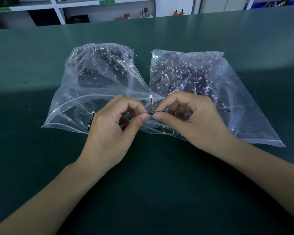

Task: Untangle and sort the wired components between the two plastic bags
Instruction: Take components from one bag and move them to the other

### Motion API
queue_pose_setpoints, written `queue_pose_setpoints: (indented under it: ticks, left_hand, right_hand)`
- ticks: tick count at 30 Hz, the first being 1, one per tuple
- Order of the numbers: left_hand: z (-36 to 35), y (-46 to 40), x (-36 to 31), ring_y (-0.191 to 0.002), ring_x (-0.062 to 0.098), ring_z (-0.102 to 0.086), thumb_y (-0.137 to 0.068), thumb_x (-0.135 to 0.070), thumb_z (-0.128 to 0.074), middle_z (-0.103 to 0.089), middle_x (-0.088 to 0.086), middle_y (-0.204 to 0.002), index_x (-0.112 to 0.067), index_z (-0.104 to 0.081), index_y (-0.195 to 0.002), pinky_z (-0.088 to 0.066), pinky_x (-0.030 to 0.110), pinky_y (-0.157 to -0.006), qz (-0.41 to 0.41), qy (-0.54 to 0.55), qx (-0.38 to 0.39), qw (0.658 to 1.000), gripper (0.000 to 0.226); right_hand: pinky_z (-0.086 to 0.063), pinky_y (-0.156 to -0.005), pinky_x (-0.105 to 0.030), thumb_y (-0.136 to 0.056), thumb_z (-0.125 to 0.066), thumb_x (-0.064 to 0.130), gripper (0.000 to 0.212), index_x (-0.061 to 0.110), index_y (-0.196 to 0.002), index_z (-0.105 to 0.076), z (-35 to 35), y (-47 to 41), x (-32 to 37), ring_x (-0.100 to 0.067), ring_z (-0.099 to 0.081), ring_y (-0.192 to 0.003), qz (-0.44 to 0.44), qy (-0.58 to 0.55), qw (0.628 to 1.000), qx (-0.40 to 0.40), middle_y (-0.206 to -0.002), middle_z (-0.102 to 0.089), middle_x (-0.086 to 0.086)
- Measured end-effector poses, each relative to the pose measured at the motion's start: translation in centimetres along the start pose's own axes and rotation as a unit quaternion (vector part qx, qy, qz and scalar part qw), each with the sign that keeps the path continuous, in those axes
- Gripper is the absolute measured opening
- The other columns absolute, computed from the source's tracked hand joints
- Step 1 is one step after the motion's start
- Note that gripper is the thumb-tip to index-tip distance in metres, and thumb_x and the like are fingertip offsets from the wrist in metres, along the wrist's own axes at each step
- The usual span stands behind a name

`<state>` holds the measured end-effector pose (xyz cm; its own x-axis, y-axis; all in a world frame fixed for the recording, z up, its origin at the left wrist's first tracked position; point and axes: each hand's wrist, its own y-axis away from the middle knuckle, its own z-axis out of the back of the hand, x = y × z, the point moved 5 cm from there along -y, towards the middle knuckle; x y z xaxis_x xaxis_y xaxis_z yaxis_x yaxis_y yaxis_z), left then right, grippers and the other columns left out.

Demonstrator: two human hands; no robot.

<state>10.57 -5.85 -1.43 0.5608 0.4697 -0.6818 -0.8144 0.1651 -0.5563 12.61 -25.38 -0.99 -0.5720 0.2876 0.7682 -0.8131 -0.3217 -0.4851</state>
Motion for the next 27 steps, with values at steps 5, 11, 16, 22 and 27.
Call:
queue_pose_setpoints:
  ticks: [5,11,16,22,27]
  left_hand:
    - [0.1,-0.1,-0.1,-0.093,0.02,-0.067,-0.097,-0.018,-0.074,-0.065,-0.01,-0.095,-0.019,-0.071,-0.097,-0.052,0.026,-0.075,-0.009,-0.006,-0.002,1.0,0.004]
    - [0.1,0.0,-0.3,-0.094,0.019,-0.066,-0.097,-0.024,-0.072,-0.065,-0.009,-0.095,-0.018,-0.07,-0.097,-0.052,0.024,-0.075,-0.023,-0.018,-0.002,1.0,0.006]
    - [0.0,0.1,-0.2,-0.092,0.018,-0.066,-0.098,-0.021,-0.074,-0.064,-0.011,-0.094,-0.019,-0.069,-0.097,-0.052,0.025,-0.074,-0.027,-0.037,0.0,0.999,0.005]
    - [1.4,0.0,-0.5,-0.092,0.016,-0.07,-0.101,-0.019,-0.072,-0.069,-0.015,-0.098,-0.027,-0.068,-0.102,-0.051,0.019,-0.073,-0.019,-0.019,-0.097,0.995,0.009]
    - [1.6,-0.1,-1.2,-0.093,0.011,-0.068,-0.103,-0.016,-0.068,-0.067,-0.02,-0.103,-0.027,-0.07,-0.107,-0.048,0.015,-0.077,-0.052,-0.034,-0.092,0.994,0.012]
  right_hand:
    - [-0.043,-0.061,-0.014,-0.093,-0.082,0.019,0.007,0.017,-0.094,-0.076,0.0,-0.1,-0.1,-0.012,-0.06,-0.061,-0.008,-0.001,1.0,0.0,-0.076,-0.068,0.026]
    - [-0.044,-0.063,-0.017,-0.094,-0.081,0.02,0.007,0.017,-0.094,-0.075,0.0,-0.1,-0.1,-0.015,-0.061,-0.064,-0.015,-0.002,1.0,0.012,-0.077,-0.069,0.023]
    - [-0.045,-0.061,-0.017,-0.093,-0.082,0.023,0.009,0.017,-0.095,-0.076,0.0,-0.2,0.0,-0.014,-0.062,-0.064,-0.012,0.02,1.0,0.02,-0.077,-0.068,0.021]
    - [-0.053,-0.089,-0.035,-0.086,-0.083,0.026,0.048,0.024,-0.13,-0.065,-0.6,-0.1,-0.2,-0.011,-0.063,-0.088,0.058,0.218,0.969,0.098,-0.115,-0.068,0.013]
    - [-0.055,-0.072,-0.03,-0.084,-0.075,0.0,0.037,0.02,-0.116,-0.07,0.2,-0.3,-0.1,-0.015,-0.064,-0.078,0.08,0.185,0.979,0.044,-0.103,-0.067,0.012]
